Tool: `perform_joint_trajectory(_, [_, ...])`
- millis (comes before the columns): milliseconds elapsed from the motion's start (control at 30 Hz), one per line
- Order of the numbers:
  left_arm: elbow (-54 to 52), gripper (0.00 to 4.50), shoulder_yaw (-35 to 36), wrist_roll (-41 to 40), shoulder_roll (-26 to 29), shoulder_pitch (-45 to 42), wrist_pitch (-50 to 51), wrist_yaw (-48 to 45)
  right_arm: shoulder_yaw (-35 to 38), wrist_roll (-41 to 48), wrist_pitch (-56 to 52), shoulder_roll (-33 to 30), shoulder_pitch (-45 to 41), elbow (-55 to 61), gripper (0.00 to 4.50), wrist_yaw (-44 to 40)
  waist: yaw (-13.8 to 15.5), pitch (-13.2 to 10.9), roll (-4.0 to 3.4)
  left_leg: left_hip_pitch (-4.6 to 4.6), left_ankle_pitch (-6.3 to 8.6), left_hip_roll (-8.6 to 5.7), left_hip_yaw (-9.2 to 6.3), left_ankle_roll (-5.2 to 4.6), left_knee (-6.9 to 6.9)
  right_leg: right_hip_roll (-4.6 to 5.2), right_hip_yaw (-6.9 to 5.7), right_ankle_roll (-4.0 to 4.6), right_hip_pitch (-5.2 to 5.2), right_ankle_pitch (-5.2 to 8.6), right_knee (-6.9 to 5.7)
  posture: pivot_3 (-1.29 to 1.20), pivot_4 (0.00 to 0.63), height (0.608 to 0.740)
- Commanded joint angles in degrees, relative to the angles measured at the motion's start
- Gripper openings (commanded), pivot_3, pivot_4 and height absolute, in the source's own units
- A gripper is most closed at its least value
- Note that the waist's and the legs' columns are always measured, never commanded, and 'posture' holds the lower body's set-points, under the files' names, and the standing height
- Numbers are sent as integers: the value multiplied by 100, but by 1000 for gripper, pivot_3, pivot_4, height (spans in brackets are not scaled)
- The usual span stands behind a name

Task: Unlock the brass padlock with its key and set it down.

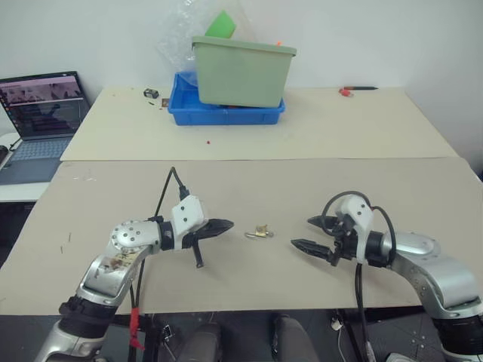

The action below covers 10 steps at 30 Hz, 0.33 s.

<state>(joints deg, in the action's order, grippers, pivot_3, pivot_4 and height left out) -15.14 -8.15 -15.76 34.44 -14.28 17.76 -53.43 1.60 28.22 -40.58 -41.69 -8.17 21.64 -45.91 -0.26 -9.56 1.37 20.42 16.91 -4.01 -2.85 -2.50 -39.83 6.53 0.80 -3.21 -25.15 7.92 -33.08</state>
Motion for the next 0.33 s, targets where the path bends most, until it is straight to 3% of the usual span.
perform_joint_trajectory(33, [-20, 0, -12, 48, -33, -87, -41, 60, 168, 65, 21, -11, -11, 108, 4471, 31, 9, 0, 0, 0, 0, 0, 0, 0, 0, 0, 0, 0, 0, 0, 0, 0, 150, 740])
perform_joint_trajectory(333, [153, 0, 52, 29, -194, -256, -108, 206, 179, 114, -23, -12, -7, 109, 4471, 40, 26, 0, 0, -1, -1, 0, 0, 1, -1, 0, 0, -2, 2, 1, -1, 0, 150, 740])
